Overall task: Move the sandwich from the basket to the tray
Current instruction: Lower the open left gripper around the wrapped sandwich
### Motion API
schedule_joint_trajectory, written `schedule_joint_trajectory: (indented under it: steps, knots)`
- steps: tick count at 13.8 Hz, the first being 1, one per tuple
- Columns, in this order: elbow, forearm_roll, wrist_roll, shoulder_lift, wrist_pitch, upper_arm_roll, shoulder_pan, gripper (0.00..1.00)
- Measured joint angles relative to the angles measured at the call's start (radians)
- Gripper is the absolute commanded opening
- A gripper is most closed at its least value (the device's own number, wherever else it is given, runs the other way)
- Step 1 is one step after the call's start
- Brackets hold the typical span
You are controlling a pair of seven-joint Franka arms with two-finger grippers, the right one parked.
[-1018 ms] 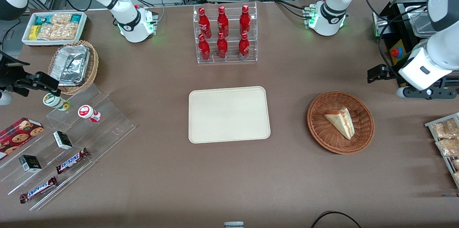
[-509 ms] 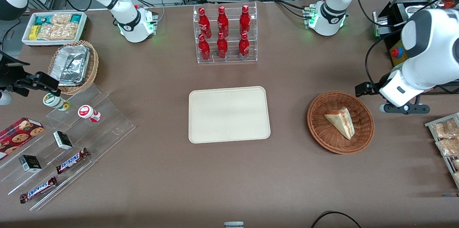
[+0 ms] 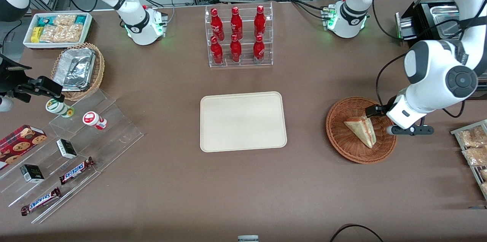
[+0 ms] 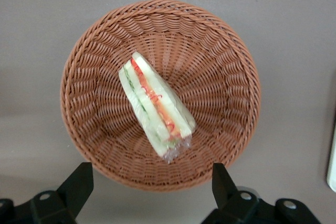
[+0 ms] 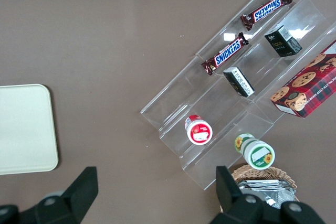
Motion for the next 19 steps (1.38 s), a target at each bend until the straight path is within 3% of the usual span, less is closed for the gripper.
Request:
schedule_joint_trajectory:
  steps: [6, 13, 19]
  knots:
    - [-0.029, 0.000, -0.175, 0.018, 0.062, -0.001, -0.003, 1.00]
    - [-0.033, 0.000, -0.540, 0.054, 0.142, -0.004, -0.034, 1.00]
    - [-0.077, 0.000, -0.597, 0.075, 0.200, -0.004, -0.034, 1.00]
